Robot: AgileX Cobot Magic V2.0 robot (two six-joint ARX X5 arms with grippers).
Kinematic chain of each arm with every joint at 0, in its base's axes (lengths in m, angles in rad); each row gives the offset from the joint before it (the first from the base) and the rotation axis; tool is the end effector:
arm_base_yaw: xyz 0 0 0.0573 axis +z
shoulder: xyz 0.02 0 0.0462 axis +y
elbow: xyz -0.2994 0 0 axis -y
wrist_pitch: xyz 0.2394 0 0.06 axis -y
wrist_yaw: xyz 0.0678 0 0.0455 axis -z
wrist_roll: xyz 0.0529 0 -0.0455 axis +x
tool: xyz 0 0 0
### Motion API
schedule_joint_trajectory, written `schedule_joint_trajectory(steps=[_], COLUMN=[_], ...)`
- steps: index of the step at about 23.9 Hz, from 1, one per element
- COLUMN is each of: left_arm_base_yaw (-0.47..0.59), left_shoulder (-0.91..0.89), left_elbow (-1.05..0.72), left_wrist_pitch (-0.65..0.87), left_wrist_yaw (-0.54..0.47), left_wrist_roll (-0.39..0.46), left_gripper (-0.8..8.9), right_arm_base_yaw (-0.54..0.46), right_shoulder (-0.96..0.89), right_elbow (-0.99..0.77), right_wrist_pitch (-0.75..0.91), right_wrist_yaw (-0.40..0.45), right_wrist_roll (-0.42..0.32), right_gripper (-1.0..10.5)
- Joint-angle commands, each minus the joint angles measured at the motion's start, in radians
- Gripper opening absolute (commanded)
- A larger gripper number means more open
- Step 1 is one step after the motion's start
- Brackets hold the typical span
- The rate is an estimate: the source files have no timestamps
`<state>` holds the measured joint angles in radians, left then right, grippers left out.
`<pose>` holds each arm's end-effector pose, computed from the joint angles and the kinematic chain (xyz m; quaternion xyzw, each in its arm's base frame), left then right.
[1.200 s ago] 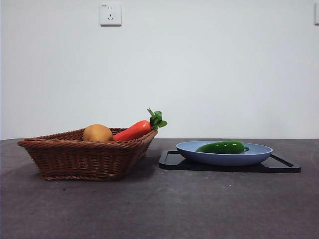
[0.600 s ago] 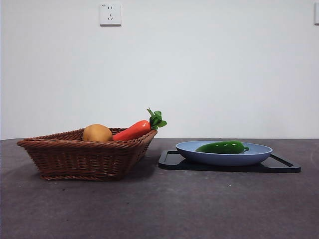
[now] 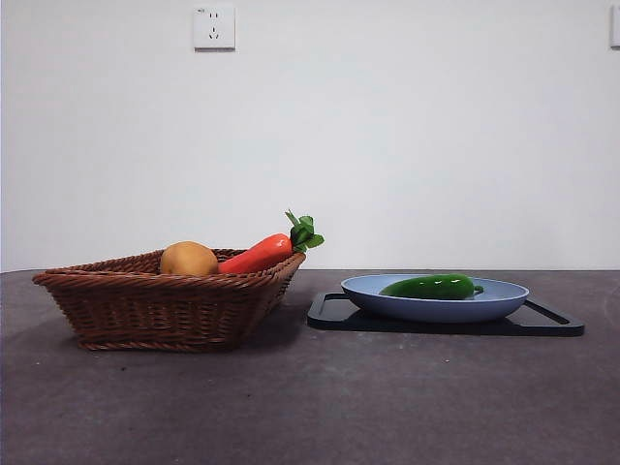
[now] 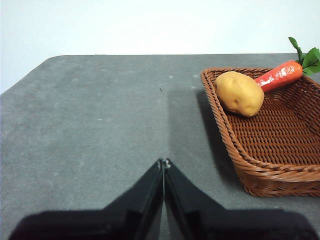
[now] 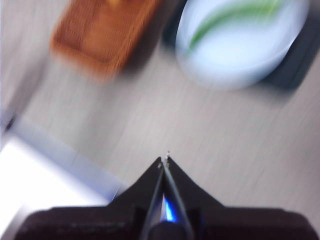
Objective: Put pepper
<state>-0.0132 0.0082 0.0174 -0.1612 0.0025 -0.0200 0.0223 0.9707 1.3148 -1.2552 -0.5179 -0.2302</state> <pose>0.0787 -0.0012 0.1499 -0.0096 0.0760 -0.0071 0.9970 0.1252 0.0290 0.3979 0.0078 0.3962 0.2870 0.8721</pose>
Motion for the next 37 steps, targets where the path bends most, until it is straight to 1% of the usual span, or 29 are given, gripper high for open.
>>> schedule_joint_trajectory(steps=[1,3,5,8,10,13,16,18,20,28,37], left_arm_base_yaw=[0.004,0.004,0.004,0.004,0.004,0.004,0.004,0.004,0.004,0.004,0.004], left_shoulder=[-0.002,-0.002,-0.002,-0.002,-0.002,-0.002,-0.002,-0.002,-0.002,-0.002,-0.002], left_elbow=[-0.011,-0.011,-0.011,-0.011,-0.011,-0.011,-0.011,-0.011,-0.011,-0.011,-0.011], left_wrist_pitch=[0.011,0.011,0.011,0.011,0.011,0.011,0.011,0.011,0.011,0.011,0.011], left_wrist_yaw=[0.0,0.0,0.0,0.0,0.0,0.0,0.0,0.0,0.0,0.0,0.0], left_wrist_roll=[-0.006,-0.006,-0.006,-0.006,-0.006,-0.006,-0.006,-0.006,-0.006,-0.006,-0.006], left_gripper=[0.08,0.08,0.08,0.08,0.08,0.08,0.08,0.08,0.08,0.08,0.08], right_arm_base_yaw=[-0.036,-0.075,-0.089,-0.089,-0.087,-0.085,-0.075,-0.065,-0.058,-0.05,-0.047], right_shoulder=[-0.109,-0.233,-0.365,-0.535,-0.628,-0.705,-0.77,-0.812,-0.846,-0.928,-0.972], right_elbow=[-0.048,-0.165,-0.328,-0.586,-0.753,-0.906,-1.036,-1.113,-1.172,-1.29,-1.307], right_wrist_pitch=[0.182,0.361,0.531,0.743,0.88,1.01,1.108,1.149,1.173,1.172,1.105], right_wrist_yaw=[-0.02,0.003,0.065,0.148,0.161,0.175,0.246,0.295,0.338,0.419,0.423], right_wrist_roll=[0.015,0.09,0.132,0.144,0.155,0.178,0.233,0.268,0.287,0.31,0.309], right_gripper=[0.1,0.1,0.1,0.1,0.1,0.1,0.1,0.1,0.1,0.1,0.1])
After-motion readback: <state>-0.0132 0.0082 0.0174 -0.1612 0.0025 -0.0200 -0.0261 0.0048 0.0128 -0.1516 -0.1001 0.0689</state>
